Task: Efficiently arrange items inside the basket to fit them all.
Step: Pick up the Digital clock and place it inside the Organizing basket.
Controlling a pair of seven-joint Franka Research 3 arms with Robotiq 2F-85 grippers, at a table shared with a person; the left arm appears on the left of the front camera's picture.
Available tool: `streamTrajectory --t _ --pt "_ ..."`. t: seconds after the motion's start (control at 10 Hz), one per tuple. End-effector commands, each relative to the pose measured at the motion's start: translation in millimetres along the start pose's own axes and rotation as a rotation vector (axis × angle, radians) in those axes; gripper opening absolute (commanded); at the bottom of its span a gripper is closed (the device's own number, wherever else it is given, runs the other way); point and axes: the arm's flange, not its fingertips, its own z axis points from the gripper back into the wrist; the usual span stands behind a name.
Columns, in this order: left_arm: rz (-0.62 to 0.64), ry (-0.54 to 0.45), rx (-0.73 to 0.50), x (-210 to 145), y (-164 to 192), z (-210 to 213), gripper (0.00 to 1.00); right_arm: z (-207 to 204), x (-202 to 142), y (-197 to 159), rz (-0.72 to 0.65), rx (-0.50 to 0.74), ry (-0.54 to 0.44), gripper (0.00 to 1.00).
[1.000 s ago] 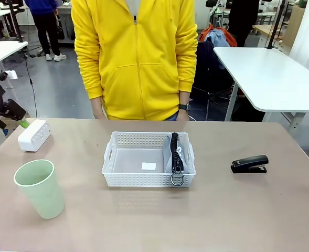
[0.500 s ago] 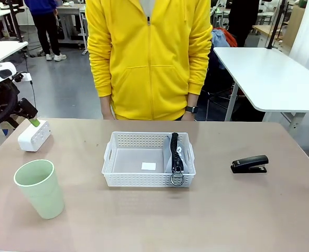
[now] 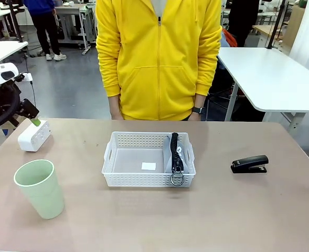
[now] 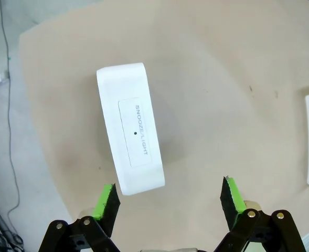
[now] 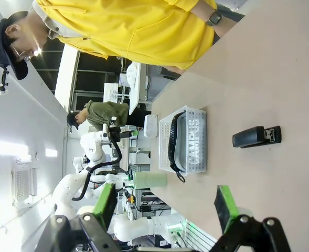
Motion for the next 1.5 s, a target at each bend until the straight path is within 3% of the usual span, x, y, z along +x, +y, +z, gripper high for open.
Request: streamTrajectory --t 0.0,0.9,1.3,1.4 --pt "0.019 0.025 0.040 7.7 0.9 -4.9 1.00 -0.6 -1.2 0.4 0.017 0.012 -0.003 1.00" --pt "0.101 0.212 0.131 32.4 19.9 -84.8 1.00 -0.6 -1.2 0.4 0.017 0.012 -0.003 1.00" --pt "0.110 0.226 0.131 32.4 21.8 -99.5 1.00 -0.6 -1.2 0.4 0.017 0.012 -0.003 1.00" --pt "0.088 0.252 0.129 31.5 21.0 -99.8 0.42 -0.6 -1.2 0.4 0.017 0.012 -0.003 1.00"
